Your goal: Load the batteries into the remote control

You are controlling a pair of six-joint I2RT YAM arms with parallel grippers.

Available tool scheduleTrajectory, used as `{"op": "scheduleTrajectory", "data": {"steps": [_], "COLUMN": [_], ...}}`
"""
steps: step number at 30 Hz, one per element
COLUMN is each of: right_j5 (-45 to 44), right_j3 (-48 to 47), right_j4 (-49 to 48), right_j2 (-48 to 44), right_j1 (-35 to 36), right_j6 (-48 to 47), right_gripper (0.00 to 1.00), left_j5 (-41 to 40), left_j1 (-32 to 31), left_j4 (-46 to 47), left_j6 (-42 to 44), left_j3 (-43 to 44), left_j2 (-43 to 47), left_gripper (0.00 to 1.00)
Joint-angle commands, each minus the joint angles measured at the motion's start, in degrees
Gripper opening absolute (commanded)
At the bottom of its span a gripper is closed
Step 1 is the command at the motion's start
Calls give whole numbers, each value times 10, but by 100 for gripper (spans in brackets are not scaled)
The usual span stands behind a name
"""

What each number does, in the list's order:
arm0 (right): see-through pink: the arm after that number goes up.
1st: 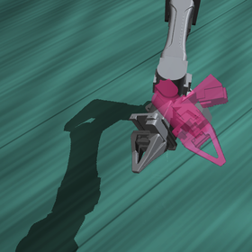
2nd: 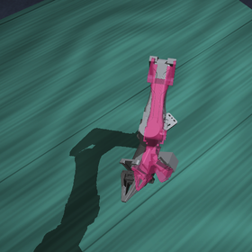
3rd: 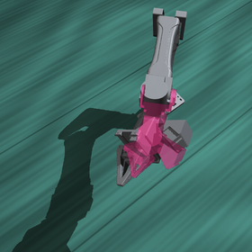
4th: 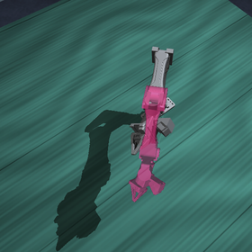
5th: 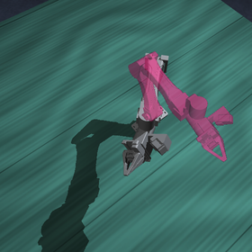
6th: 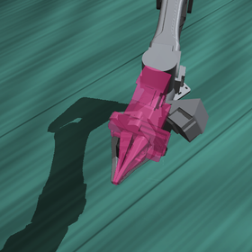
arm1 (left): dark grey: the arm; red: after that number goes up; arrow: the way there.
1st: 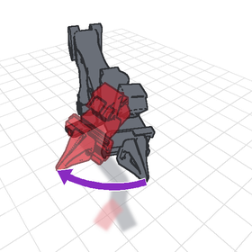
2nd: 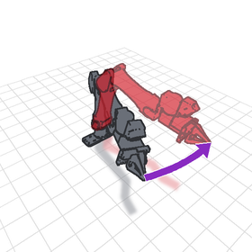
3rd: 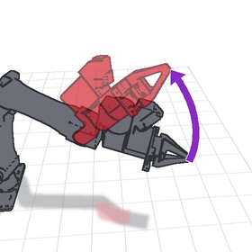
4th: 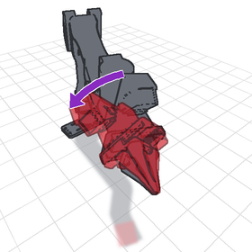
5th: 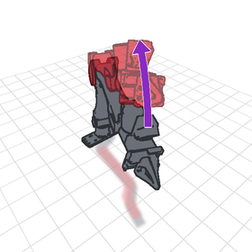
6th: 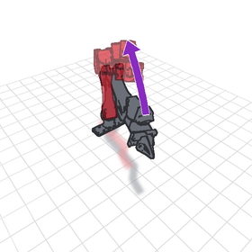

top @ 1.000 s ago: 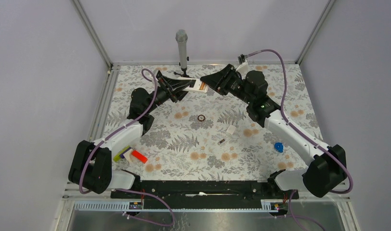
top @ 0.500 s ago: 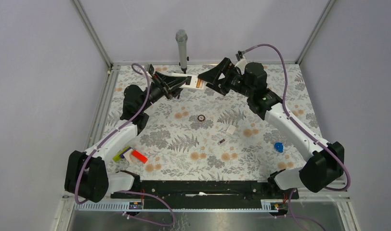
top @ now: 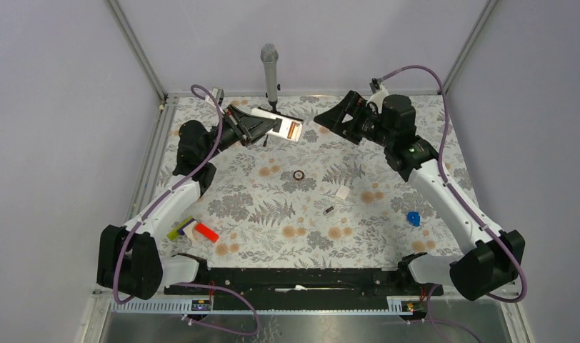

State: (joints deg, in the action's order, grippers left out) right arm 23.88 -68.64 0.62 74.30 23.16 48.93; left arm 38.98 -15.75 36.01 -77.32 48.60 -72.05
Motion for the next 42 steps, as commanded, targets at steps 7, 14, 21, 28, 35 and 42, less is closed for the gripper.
{"op": "scheduleTrajectory", "data": {"steps": [7,14,21,28,35,42], "right_j5": [-84,286,317,219,197,175], "right_j3": [-3,61,68,57,41,39], "right_j4": [193,-66,-131,-203,-254,-262], "right_j2": [17,-24,-38,-12,15,28], "right_j1": [-3,0,11,55,72,74], "right_j6": [-240,-194,-186,-137,-98,-76], "right_gripper": [83,90,93,86,62,49], "left_j5": [98,130,162,175,173,175], "left_j1": [12,12,12,12,12,12], "left_j4": [-82,-139,-63,2,3,6], "left_j6": [256,308,247,189,184,184], "left_j3": [62,91,85,66,59,56], "left_j2": [44,40,31,30,37,37], "left_gripper": [0,0,0,0,0,0]}}
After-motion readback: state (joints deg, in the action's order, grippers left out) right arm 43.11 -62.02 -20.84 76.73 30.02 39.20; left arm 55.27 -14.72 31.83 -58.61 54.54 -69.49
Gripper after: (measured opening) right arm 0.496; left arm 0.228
